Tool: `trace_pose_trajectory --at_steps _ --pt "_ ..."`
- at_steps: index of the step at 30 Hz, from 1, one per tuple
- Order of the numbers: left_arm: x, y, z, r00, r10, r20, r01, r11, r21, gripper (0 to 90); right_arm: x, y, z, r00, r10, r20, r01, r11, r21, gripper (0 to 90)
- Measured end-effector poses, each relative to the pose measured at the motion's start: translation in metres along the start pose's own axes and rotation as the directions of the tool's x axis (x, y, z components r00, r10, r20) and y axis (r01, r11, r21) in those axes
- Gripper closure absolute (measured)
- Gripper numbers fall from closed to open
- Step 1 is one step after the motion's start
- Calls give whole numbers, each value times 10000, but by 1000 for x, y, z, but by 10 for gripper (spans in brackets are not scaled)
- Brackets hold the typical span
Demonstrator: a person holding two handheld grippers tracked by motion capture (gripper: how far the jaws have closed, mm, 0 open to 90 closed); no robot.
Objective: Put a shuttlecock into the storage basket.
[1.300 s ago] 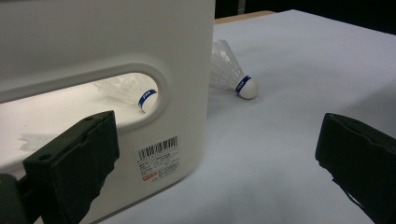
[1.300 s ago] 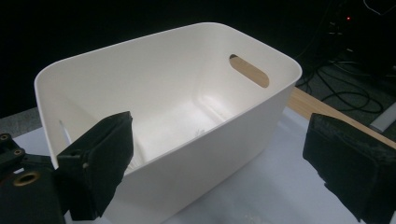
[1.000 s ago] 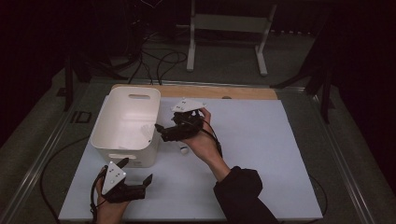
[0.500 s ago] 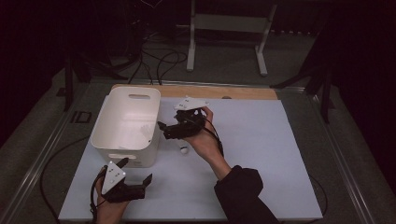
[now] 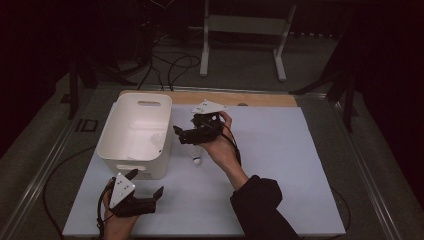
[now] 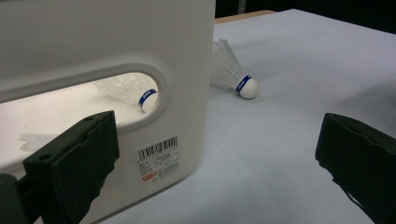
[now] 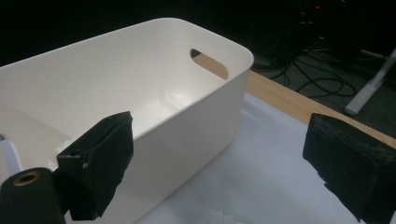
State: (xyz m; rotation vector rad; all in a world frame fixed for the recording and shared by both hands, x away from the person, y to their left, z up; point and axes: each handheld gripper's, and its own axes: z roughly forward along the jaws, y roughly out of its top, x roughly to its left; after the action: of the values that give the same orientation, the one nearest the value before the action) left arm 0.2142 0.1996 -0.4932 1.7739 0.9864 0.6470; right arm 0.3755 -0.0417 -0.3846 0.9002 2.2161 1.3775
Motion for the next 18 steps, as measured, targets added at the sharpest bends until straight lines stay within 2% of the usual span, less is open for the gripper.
trace_pose_trajectory --at_steps 9,18 --pt "-1 0 1 10000 -26 21 26 10000 -3 1 -8 -3 2 9997 150 188 -151 9999 58 86" --pt "-1 0 2 10000 -7 61 7 10000 20 1 -17 -6 7 9987 300 405 -314 9990 333 87"
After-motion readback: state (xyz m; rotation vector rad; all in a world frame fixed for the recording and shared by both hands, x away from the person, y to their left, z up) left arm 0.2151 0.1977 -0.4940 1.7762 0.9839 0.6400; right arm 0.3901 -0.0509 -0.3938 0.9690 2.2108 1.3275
